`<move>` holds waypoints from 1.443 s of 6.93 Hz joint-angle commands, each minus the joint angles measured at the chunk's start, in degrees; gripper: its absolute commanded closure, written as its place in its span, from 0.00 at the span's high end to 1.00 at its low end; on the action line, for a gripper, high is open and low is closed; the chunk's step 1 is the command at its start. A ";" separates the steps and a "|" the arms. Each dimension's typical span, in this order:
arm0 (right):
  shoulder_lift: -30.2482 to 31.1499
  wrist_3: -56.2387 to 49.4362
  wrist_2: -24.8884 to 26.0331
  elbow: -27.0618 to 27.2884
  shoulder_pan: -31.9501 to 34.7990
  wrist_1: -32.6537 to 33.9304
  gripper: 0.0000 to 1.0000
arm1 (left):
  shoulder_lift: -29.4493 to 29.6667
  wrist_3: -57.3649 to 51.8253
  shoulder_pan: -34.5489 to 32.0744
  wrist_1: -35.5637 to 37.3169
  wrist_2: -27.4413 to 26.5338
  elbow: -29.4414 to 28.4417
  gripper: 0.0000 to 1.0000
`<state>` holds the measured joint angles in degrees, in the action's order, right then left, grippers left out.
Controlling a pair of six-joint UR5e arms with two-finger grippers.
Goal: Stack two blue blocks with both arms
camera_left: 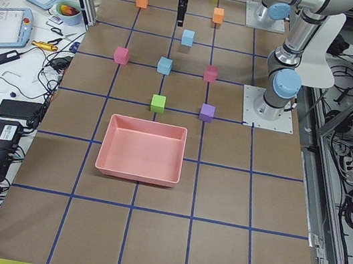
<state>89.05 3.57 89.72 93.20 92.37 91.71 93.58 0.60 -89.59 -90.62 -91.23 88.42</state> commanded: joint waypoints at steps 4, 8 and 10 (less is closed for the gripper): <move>1.65 -1.37 0.45 -0.66 -3.25 -2.06 1.00 | 12.66 -6.38 -0.23 26.29 0.08 13.09 1.00; 2.26 -1.37 0.46 -0.57 -3.78 -2.59 1.00 | 19.96 -9.83 -0.23 26.99 0.26 13.45 1.00; 2.35 -1.37 0.28 -0.57 -3.78 -2.68 1.00 | 21.73 -9.92 -0.23 27.77 0.35 13.27 0.83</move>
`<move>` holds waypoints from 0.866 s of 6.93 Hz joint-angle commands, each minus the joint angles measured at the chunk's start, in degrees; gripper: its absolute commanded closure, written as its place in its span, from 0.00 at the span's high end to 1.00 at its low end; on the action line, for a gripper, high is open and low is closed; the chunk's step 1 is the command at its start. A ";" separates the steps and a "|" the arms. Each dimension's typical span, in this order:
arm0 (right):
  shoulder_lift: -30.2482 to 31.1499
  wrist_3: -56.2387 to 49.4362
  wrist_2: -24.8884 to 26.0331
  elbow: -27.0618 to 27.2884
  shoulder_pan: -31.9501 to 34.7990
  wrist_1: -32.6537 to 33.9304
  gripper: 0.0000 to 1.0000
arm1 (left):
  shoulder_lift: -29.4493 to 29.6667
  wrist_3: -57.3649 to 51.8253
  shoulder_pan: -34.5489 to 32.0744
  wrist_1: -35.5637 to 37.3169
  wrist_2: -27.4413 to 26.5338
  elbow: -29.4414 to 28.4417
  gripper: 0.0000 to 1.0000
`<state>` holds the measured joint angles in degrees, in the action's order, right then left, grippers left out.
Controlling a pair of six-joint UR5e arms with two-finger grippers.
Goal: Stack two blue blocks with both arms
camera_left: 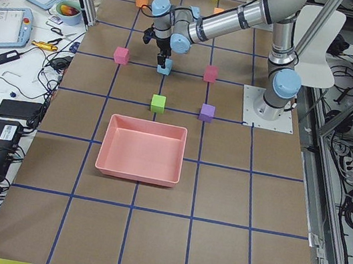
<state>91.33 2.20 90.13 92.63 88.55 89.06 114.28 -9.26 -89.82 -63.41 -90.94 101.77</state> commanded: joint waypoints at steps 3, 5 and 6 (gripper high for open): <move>0.07 0.09 -0.05 -0.08 0.05 -1.08 1.00 | -0.54 0.55 -0.44 0.14 2.07 -0.70 0.05; 0.07 0.09 0.04 -0.08 0.05 -0.82 1.00 | -4.05 3.18 -3.41 -1.44 5.21 -1.31 0.05; 0.07 0.09 0.04 -0.08 0.05 -0.91 1.00 | -5.81 7.80 -5.86 -5.19 5.50 -3.23 0.05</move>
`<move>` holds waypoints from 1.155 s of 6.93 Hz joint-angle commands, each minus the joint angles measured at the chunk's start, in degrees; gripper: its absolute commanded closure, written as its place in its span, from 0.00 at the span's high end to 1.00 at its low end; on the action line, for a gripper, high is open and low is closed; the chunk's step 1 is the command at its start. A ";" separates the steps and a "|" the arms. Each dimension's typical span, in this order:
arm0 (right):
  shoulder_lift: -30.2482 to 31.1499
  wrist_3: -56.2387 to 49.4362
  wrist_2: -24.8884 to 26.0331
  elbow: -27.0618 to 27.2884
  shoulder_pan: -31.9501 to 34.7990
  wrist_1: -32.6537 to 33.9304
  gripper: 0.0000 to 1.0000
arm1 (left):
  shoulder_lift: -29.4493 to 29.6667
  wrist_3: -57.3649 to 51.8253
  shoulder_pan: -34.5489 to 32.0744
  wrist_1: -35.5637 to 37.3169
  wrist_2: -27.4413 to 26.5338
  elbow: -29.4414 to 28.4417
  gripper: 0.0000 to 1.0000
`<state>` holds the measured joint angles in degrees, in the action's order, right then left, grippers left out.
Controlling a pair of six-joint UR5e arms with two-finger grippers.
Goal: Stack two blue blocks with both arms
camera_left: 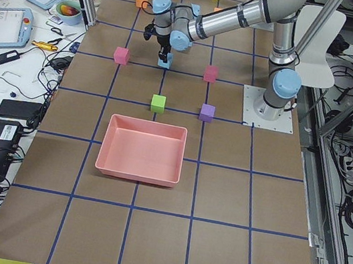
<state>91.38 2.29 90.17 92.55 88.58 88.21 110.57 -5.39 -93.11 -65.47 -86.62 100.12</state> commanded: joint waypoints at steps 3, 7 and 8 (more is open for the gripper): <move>0.11 0.00 0.01 -0.09 0.01 0.11 1.00 | -2.39 20.11 -14.17 -7.13 4.17 -5.46 0.05; 0.46 0.52 -0.51 -0.78 0.10 -0.94 1.00 | 0.07 24.72 -17.98 -6.60 4.09 -4.59 0.05; 1.59 0.88 -1.82 -2.44 0.36 -0.94 1.00 | 0.60 24.90 -18.33 -6.08 4.09 -4.67 0.05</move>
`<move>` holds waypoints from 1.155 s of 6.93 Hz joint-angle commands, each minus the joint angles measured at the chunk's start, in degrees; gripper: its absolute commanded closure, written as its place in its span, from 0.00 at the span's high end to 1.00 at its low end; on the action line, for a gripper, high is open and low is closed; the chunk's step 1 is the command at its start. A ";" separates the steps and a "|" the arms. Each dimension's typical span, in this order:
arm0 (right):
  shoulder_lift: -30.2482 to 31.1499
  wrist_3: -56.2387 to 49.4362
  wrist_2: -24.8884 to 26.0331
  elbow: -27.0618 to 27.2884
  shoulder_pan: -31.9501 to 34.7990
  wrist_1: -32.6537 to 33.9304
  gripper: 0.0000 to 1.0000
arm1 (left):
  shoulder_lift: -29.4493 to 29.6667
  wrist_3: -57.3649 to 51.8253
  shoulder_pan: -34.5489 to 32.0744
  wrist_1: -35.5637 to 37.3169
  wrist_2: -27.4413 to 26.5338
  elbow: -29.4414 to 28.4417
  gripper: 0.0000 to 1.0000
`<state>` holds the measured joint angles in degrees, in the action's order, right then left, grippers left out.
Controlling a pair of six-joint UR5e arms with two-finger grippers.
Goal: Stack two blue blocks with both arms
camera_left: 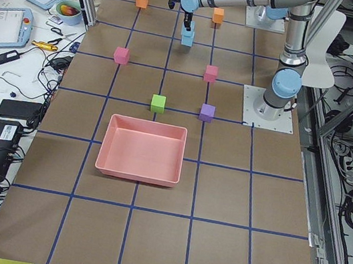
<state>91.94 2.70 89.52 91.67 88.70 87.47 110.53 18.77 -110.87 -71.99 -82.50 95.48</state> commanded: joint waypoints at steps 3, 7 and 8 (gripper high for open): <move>-2.30 -0.41 -0.57 -2.10 -0.10 2.86 1.00 | 1.52 0.48 -1.02 2.10 -0.12 0.06 0.44; -2.57 -0.33 1.79 -2.28 -0.37 0.96 1.00 | 0.92 0.30 -1.19 2.46 -0.21 0.41 1.00; -2.47 -0.33 1.36 -1.93 -0.11 0.95 1.00 | -0.91 0.39 -0.41 2.20 -0.03 -0.46 1.00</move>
<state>89.03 2.34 91.07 89.63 88.37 89.10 111.20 19.14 -111.87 -69.60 -82.62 95.63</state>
